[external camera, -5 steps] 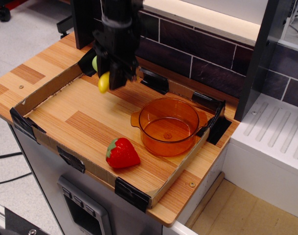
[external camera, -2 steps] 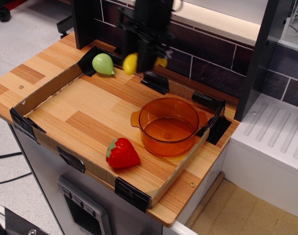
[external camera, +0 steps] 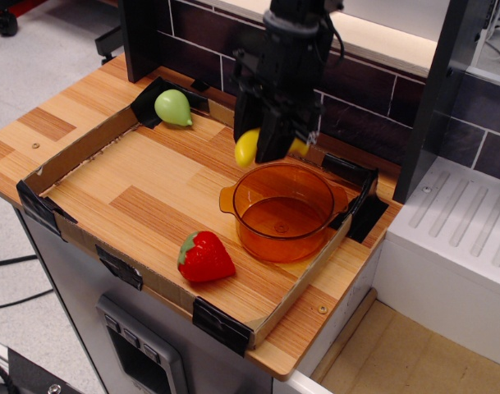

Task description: Put banana in pot

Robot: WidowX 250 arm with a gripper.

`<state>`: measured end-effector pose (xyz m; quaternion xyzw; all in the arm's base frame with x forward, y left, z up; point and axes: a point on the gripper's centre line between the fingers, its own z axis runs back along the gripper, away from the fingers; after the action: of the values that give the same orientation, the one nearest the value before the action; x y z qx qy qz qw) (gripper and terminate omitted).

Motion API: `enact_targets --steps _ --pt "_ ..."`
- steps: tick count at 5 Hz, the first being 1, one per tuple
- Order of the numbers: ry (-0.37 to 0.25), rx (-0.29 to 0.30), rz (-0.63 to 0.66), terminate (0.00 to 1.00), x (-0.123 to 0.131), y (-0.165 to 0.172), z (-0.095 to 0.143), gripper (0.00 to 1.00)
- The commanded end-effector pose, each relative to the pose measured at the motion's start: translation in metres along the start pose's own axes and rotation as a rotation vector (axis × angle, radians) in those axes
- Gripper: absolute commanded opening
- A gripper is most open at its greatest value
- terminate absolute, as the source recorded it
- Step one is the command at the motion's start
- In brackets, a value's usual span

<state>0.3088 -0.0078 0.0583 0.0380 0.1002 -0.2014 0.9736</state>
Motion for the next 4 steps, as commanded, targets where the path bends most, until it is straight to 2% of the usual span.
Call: enact_targets --steps 1,2,3,4 --pt "-0.025 0.037 -0.044 0.0 -0.003 -0.017 0.002 0.0" --pt "-0.058 0.003 -0.013 0.0 -0.001 -0.018 0.003 1.0" --pt "-0.083 -0.004 -0.014 0.0 -0.002 -0.021 0.008 1.0" --pt "-0.126 -0.012 -0.007 0.0 -0.004 -0.019 0.025 1.0"
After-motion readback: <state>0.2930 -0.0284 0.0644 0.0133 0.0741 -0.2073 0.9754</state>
